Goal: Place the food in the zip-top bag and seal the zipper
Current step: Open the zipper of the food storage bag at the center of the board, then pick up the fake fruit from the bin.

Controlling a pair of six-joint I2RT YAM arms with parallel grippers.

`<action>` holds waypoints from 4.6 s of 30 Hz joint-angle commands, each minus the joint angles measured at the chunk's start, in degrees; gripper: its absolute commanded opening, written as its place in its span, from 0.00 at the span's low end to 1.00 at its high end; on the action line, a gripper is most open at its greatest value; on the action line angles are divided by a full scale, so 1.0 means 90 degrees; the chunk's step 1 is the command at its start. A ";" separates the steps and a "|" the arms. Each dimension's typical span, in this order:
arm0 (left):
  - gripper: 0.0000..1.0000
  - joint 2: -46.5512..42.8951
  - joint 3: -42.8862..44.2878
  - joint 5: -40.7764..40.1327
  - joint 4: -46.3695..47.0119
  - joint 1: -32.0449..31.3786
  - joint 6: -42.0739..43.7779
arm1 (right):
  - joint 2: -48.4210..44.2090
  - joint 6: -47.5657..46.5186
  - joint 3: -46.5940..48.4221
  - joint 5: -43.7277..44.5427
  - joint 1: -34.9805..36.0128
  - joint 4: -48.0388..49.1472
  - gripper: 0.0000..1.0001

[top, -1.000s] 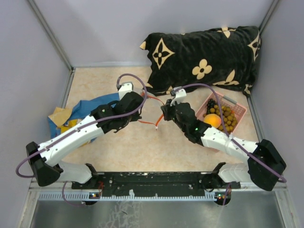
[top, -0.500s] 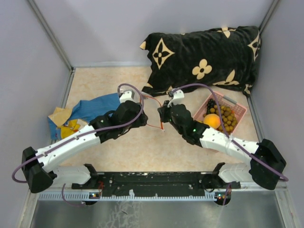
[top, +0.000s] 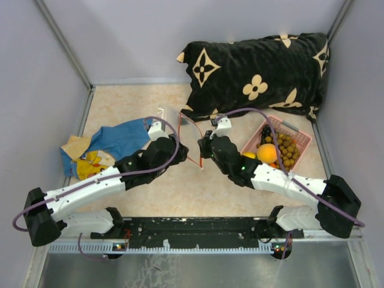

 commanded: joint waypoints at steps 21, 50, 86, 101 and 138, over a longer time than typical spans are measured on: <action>0.00 0.0517 0.1430 -0.3032 -0.2545 -0.0114 0.0231 | -0.0556 -0.0353 0.0330 0.0968 0.0103 -0.0922 0.00; 0.00 0.1266 0.2396 -0.2069 -0.2370 -0.0093 0.1892 | -0.1913 -0.0983 0.1121 0.0350 -0.0378 -0.4566 0.75; 0.00 0.1543 0.2533 -0.1774 -0.2168 -0.0066 0.2340 | -0.2905 0.0832 -0.1562 -0.0898 -0.5069 -0.2988 0.96; 0.00 0.1728 0.2677 -0.1718 -0.2255 -0.0065 0.2353 | -0.2545 0.0671 -0.2032 -0.0848 -0.5140 -0.1901 0.78; 0.00 0.2534 0.3413 -0.0979 -0.2049 -0.0007 0.2033 | -0.3415 -0.0032 -0.1131 -0.2465 -0.1512 0.0279 0.48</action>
